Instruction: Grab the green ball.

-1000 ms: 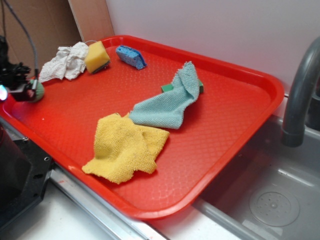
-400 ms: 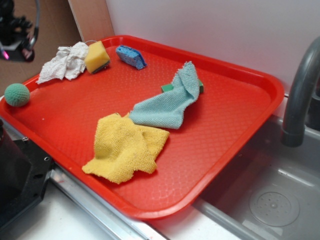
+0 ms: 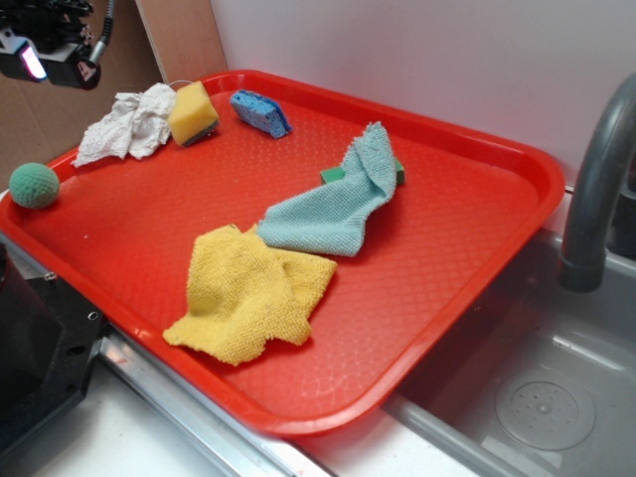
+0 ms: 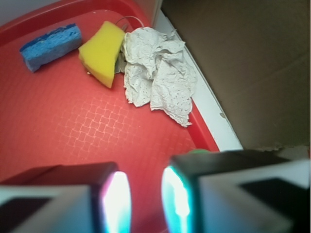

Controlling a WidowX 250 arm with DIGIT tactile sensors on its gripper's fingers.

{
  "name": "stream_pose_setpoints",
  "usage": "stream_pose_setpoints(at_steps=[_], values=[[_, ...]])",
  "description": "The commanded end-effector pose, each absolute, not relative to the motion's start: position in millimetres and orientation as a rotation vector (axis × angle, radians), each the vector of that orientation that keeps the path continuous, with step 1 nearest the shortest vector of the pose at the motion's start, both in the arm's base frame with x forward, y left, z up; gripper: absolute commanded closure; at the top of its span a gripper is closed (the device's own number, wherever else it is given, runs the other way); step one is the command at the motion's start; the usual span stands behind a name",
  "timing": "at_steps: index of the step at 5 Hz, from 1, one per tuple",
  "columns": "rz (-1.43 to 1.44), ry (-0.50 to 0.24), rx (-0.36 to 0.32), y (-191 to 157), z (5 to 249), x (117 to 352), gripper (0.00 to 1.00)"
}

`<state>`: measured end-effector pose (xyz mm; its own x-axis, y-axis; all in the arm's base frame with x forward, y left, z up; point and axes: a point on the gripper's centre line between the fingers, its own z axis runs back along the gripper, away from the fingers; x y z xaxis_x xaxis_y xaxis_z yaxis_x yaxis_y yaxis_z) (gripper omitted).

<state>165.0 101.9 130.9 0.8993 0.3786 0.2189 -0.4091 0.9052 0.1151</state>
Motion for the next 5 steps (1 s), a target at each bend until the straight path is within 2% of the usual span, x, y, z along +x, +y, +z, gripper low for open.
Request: stream_pose_setpoints(at_steps=[1, 2, 3, 4, 5], values=[[0.409, -0.252, 0.205, 150.0, 131.5, 150.1, 0.0], [0.162, -0.246, 0.152, 171.9, 125.0, 148.6, 0.0], [-0.083, -0.217, 0.079, 161.3, 112.7, 148.1, 0.0], [-0.329, -0.117, 0.111, 154.0, 95.0, 143.0, 0.0], [-0.38, -0.019, 0.166, 162.2, 74.8, 141.0, 0.0]])
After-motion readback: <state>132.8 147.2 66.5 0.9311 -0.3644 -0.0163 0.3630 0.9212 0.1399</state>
